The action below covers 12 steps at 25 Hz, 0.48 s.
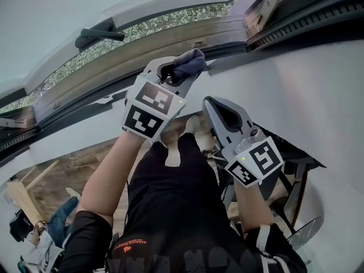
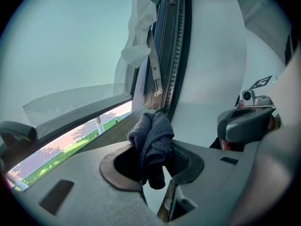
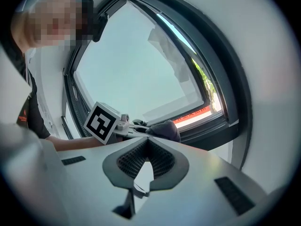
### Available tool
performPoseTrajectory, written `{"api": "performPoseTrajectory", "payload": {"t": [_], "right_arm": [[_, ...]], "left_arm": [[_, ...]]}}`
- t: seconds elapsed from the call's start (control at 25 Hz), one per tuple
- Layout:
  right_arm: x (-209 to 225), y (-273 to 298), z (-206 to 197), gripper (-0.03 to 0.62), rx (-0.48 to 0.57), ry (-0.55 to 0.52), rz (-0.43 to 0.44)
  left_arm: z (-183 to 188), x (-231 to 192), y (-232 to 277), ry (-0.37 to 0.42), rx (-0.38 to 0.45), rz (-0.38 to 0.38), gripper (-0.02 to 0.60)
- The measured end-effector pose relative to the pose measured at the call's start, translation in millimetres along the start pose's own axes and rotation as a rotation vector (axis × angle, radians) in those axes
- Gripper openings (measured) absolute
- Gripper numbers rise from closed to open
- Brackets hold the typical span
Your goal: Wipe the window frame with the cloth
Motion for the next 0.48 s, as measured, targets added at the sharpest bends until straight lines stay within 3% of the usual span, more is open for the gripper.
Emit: {"api": "performPoseTrajectory", "payload": {"t": [0.48], "right_arm": [[8, -30, 25, 0.005, 0.059, -0.019, -0.046]], "left_arm": [[60, 17, -17, 0.061, 0.104, -0.030, 0.143]]}}
Point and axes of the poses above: the fingertips, and each gripper's own axes: y forward along the fingers, x to its right, z out of its top, the point moved 2 cm from there along -y, backward along the fingers, and after that the axes turned 11 degrees about -x, right-handed, at the moved point
